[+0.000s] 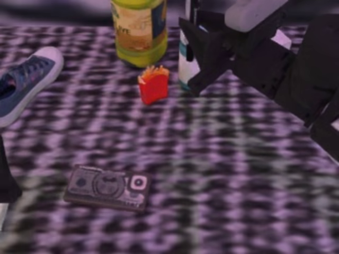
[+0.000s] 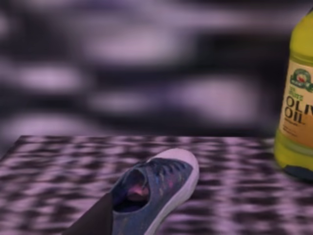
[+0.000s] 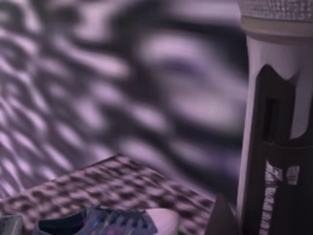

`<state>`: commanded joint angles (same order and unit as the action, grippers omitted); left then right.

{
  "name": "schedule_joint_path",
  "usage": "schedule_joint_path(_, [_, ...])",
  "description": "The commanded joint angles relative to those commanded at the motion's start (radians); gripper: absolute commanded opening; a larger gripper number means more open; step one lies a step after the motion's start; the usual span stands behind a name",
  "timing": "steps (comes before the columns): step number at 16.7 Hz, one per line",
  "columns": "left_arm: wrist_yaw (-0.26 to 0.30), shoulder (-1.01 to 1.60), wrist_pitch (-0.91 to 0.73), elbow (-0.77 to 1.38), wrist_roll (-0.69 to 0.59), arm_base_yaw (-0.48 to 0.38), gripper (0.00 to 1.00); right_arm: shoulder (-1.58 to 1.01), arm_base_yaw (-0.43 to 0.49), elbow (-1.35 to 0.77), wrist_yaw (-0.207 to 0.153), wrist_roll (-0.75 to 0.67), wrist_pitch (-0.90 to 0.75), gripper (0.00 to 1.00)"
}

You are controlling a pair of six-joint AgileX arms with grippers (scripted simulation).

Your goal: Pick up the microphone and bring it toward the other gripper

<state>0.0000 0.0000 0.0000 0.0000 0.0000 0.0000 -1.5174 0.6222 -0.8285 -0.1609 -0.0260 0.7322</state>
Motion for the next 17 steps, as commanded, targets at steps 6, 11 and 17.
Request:
schedule_joint_path(6, [0.091, 0.111, 0.040, 0.099, 0.008, -0.032, 1.00, 0.000, 0.000, 0.000, 0.000, 0.000, 0.000, 0.00])
schedule_joint_path(11, [0.323, 0.478, 0.131, 0.344, 0.030, -0.111, 1.00, 0.000, 0.000, 0.000, 0.000, 0.000, 0.000, 0.00])
schedule_joint_path(17, [0.624, 0.990, 0.241, 0.650, 0.054, -0.218, 1.00, 0.000, 0.000, 0.000, 0.000, 0.000, 0.000, 0.00])
